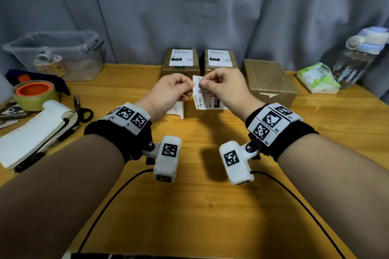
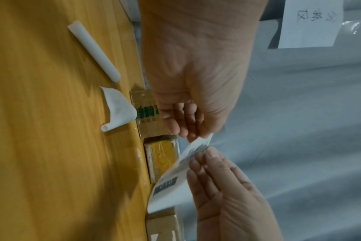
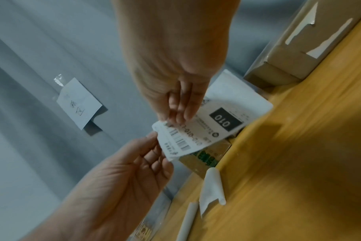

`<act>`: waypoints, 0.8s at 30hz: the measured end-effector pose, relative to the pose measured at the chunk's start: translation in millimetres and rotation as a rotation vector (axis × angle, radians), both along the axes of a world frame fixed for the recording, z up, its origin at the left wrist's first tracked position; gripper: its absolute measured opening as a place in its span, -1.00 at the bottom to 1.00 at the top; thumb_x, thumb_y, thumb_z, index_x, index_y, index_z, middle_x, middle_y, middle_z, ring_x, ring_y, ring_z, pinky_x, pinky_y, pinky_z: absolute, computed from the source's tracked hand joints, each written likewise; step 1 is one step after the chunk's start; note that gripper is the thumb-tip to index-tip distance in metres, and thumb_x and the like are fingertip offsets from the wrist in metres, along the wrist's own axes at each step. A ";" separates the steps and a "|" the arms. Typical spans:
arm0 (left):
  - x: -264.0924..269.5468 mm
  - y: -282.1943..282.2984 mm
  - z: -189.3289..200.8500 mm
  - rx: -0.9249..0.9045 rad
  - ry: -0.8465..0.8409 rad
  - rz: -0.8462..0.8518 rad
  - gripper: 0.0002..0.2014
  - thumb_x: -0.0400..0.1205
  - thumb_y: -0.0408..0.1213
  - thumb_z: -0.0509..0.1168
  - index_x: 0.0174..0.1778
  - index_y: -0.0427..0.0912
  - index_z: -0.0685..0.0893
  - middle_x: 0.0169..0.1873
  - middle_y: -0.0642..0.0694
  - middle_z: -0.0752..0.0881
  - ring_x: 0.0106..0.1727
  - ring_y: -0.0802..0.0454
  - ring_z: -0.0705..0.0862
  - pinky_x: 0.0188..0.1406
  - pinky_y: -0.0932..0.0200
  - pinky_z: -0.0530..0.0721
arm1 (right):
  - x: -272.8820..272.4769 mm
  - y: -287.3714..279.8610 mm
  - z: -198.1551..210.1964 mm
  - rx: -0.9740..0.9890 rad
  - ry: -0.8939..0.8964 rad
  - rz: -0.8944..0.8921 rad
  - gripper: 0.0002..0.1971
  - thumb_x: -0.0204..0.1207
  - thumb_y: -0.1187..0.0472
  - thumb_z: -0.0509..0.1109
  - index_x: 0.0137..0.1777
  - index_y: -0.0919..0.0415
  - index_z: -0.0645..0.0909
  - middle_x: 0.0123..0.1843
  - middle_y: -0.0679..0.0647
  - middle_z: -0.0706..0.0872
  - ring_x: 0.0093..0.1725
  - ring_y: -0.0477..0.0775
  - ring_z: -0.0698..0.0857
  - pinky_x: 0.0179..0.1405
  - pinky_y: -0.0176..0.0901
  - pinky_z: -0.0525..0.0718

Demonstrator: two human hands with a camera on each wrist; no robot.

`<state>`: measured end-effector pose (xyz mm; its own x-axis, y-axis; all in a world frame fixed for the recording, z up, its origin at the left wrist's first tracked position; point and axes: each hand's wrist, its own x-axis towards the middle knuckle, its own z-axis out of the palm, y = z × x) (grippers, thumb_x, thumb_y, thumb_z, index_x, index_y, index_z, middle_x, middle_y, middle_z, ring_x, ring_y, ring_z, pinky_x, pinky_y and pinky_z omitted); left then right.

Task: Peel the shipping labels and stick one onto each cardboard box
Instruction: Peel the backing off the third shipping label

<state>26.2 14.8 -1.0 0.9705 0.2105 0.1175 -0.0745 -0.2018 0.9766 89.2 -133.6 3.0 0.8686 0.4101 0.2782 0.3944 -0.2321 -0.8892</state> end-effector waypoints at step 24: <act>7.1 -8.1 -4.9 -0.079 -0.109 -0.054 -0.84 0.65 -0.41 0.25 -0.23 -0.19 0.66 -0.36 -0.07 0.66 -0.39 0.24 0.61 -0.29 0.44 0.62 | -3.1 -9.2 0.1 0.253 0.335 0.191 -0.92 0.53 0.40 0.39 -0.13 0.34 0.72 -0.35 0.10 0.77 -0.37 -0.05 0.74 -0.30 -0.27 0.77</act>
